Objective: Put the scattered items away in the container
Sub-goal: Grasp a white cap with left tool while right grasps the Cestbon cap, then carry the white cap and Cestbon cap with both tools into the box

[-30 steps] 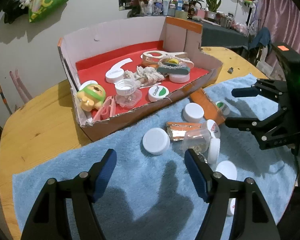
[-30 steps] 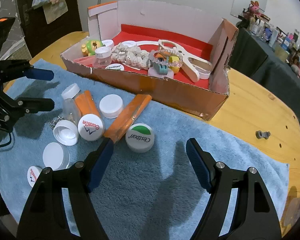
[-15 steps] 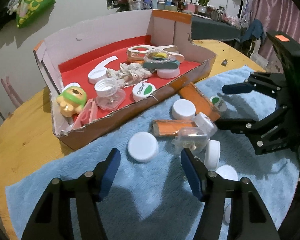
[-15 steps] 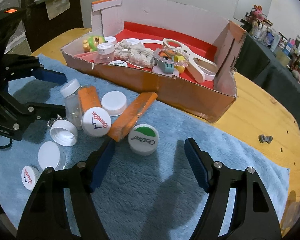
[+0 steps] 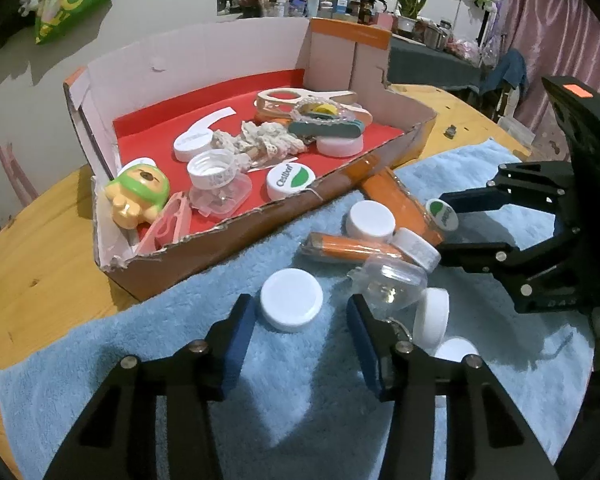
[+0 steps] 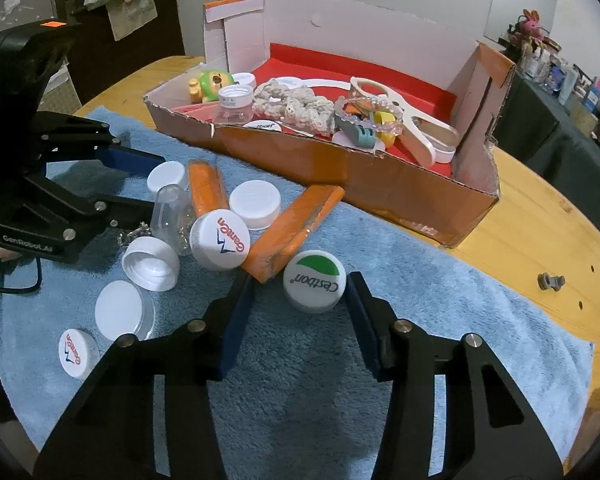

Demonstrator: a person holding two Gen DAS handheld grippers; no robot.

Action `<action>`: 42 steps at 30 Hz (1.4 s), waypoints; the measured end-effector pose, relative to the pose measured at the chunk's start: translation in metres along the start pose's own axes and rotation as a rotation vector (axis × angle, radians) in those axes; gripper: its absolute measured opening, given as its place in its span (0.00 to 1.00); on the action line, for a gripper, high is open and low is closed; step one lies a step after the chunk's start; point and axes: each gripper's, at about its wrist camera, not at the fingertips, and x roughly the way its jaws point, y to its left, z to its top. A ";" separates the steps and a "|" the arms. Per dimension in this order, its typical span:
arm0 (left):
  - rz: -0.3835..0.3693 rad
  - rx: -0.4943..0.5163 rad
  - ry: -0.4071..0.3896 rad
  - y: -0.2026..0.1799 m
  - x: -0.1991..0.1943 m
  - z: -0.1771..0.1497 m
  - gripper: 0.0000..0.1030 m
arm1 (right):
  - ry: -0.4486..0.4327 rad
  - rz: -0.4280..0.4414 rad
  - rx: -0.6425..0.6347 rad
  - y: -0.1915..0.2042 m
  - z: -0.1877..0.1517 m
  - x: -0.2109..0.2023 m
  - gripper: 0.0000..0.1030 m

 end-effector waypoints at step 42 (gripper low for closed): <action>0.033 -0.071 -0.061 0.004 -0.017 0.003 0.33 | -0.035 -0.053 0.048 -0.007 0.001 -0.029 0.29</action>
